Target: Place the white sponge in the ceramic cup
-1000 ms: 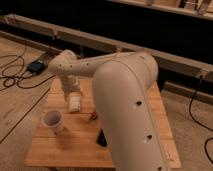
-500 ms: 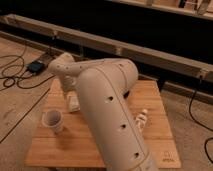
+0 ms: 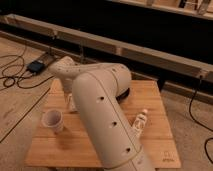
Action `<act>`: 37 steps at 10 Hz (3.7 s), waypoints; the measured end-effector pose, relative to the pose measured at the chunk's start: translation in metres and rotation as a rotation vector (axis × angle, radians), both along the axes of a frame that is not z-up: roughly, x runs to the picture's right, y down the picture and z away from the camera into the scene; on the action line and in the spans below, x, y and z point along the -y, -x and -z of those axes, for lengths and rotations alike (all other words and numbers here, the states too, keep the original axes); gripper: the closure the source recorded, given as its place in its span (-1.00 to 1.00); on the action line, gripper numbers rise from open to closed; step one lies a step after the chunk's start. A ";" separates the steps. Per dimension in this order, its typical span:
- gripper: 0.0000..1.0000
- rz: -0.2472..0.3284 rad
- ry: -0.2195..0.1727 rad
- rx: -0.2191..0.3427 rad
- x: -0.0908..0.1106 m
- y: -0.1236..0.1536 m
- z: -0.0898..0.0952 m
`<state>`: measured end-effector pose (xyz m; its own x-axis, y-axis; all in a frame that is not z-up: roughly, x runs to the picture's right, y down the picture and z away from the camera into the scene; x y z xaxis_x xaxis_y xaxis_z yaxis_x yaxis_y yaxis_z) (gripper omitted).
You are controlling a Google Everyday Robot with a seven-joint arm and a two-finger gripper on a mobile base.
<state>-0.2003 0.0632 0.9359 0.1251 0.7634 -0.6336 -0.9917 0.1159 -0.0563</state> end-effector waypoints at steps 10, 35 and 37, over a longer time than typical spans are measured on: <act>0.63 -0.055 0.020 0.067 -0.004 -0.002 -0.015; 0.63 -0.003 -0.299 0.704 -0.008 0.089 0.237; 0.63 0.000 -0.303 0.722 -0.012 0.093 0.229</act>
<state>-0.2930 0.0755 0.7068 0.4274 0.8899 -0.1596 -0.7214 0.2293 -0.6534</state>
